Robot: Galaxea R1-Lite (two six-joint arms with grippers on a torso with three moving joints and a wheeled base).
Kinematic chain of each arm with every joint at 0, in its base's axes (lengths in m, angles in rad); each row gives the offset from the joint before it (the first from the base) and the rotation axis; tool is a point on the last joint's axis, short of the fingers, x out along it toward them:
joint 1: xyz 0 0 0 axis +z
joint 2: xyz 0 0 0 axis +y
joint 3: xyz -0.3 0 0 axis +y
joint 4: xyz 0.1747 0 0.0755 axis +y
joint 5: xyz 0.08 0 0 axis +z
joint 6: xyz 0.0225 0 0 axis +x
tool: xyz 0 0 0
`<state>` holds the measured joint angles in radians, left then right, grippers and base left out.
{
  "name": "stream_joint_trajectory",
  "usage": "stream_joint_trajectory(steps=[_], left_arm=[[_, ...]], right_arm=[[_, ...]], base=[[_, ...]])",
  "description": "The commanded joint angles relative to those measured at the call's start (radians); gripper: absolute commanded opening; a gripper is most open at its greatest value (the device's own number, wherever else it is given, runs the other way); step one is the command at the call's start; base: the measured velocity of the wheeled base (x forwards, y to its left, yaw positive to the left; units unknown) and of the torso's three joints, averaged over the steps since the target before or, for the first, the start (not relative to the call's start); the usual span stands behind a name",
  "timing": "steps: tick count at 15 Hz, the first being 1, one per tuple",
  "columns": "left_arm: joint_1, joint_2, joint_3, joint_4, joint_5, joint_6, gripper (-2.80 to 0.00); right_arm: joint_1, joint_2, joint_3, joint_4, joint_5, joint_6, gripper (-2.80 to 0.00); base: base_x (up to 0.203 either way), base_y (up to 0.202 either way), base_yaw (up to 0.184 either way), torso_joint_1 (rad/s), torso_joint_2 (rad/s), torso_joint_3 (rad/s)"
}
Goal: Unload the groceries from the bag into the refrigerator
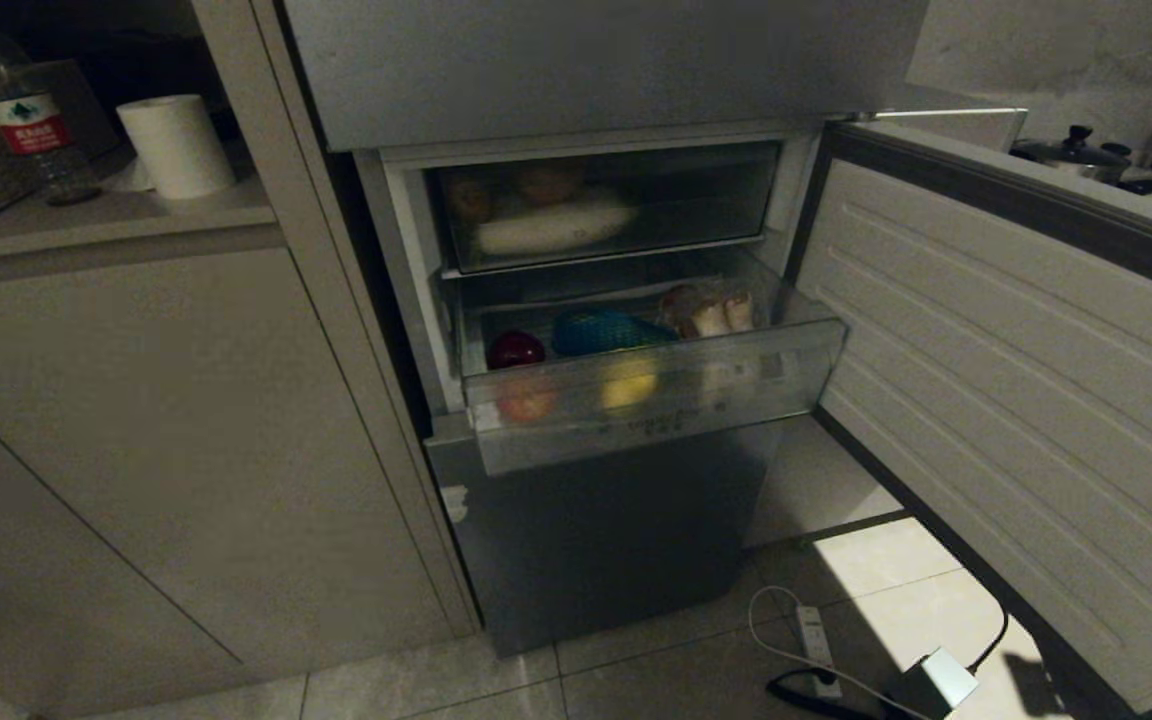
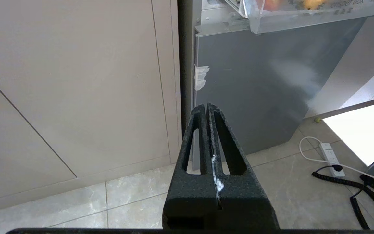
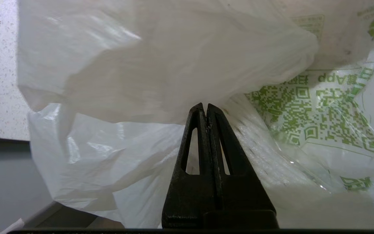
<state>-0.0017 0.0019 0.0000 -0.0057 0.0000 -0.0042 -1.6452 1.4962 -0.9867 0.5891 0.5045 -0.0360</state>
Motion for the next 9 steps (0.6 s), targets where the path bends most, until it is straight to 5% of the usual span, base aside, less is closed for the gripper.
stream_joint_trajectory(steps=[1,9], left_arm=[[0.0,0.0,0.0,0.0,0.0,0.0,-2.8],[-0.001,0.0,0.0,0.0,0.0,0.0,-2.8]], right_arm=[[-0.012,-0.01,0.01,0.004,0.002,-0.001,-2.8],[-0.034,0.026,0.091,0.002,-0.028,-0.046,-2.8]], base=[[0.0,0.0,0.0,0.0,0.0,0.0],[0.0,0.0,0.0,0.0,0.0,0.0]])
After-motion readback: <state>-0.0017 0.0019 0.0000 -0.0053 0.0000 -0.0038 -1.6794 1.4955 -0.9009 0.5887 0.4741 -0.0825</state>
